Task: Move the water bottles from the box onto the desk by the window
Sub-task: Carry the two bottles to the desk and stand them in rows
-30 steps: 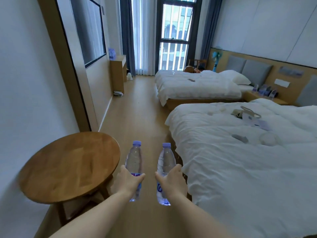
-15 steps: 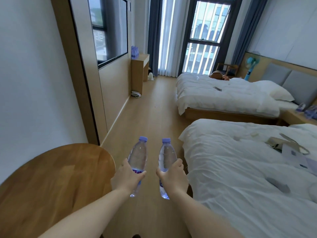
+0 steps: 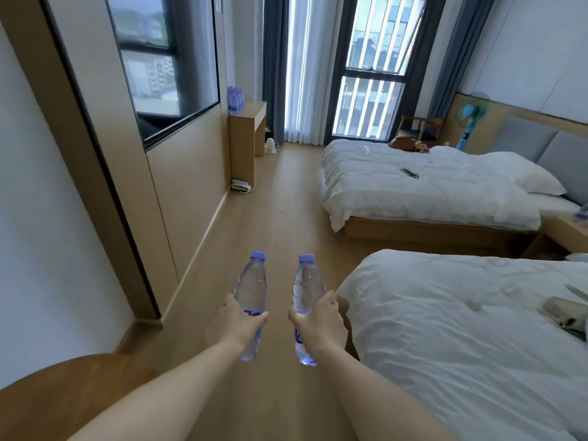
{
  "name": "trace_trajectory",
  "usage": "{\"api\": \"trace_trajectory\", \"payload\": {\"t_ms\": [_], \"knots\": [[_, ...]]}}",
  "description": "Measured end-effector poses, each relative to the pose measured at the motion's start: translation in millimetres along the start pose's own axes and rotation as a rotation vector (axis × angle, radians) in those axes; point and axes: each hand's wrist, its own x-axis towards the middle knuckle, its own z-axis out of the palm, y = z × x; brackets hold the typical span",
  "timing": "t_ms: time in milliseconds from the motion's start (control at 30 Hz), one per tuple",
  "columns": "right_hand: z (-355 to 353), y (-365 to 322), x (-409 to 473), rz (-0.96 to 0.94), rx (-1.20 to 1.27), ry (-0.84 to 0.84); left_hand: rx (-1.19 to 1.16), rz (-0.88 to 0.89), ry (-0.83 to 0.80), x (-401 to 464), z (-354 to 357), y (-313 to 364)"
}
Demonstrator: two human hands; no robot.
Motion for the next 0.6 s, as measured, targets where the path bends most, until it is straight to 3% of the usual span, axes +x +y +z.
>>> {"api": "trace_trajectory", "payload": {"t_ms": [167,333,600], "knots": [[15,-24,106,0.014,0.006,-0.019,-0.077,0.009,-0.035,96,27,39],[35,-40,236,-0.008,-0.001,-0.050,-0.297,-0.034,-0.071,219,76,74],[34,-92,445,-0.036,-0.051,-0.090,-0.530,-0.044,-0.065,388,103,172]]}}
